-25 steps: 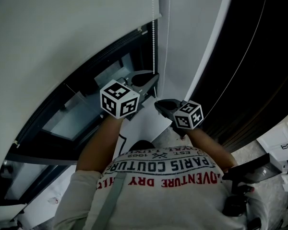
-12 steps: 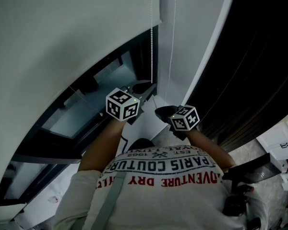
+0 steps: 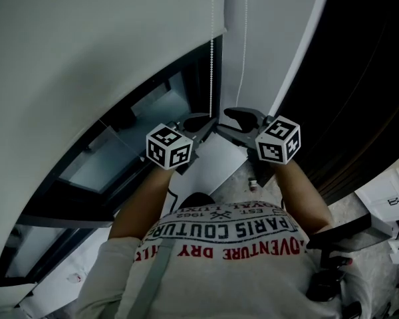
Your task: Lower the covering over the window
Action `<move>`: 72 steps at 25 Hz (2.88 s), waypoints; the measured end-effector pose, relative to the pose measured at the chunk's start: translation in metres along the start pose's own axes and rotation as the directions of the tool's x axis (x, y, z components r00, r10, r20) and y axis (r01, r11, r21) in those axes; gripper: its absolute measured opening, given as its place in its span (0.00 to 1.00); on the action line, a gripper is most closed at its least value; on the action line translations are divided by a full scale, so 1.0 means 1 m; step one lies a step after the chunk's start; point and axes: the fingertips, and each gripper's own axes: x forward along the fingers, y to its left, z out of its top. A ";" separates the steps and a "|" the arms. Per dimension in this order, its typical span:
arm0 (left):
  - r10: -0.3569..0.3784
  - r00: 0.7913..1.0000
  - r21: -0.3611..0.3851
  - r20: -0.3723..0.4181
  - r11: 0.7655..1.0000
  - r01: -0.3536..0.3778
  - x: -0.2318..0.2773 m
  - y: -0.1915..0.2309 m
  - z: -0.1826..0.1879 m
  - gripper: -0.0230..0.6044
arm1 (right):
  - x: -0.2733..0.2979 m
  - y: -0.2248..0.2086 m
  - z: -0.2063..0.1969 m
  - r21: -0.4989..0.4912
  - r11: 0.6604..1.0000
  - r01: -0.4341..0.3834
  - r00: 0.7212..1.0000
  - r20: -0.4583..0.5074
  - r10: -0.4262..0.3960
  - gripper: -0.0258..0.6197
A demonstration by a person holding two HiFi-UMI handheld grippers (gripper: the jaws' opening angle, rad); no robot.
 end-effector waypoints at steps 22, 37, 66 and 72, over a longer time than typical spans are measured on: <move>-0.071 0.995 0.033 -0.076 0.997 0.073 0.024 -0.025 -0.031 0.07 | -0.011 -0.015 0.093 -0.089 0.986 0.144 0.970 0.211 -0.123 0.07; -0.052 0.977 -0.043 -0.206 0.998 0.044 0.023 -0.008 -0.130 0.07 | 0.016 -0.025 -0.007 0.043 0.990 0.131 0.990 0.049 -0.133 0.06; 0.216 0.976 -0.094 -0.025 0.971 -0.218 -0.076 -0.053 -0.068 0.22 | -0.055 -0.002 -0.056 -0.031 0.953 0.302 0.948 -0.100 -0.303 0.28; 0.176 0.982 -0.083 0.069 0.982 -0.170 -0.091 -0.086 -0.040 0.04 | -0.070 0.013 -0.096 -0.057 0.942 0.331 0.922 -0.192 -0.335 0.29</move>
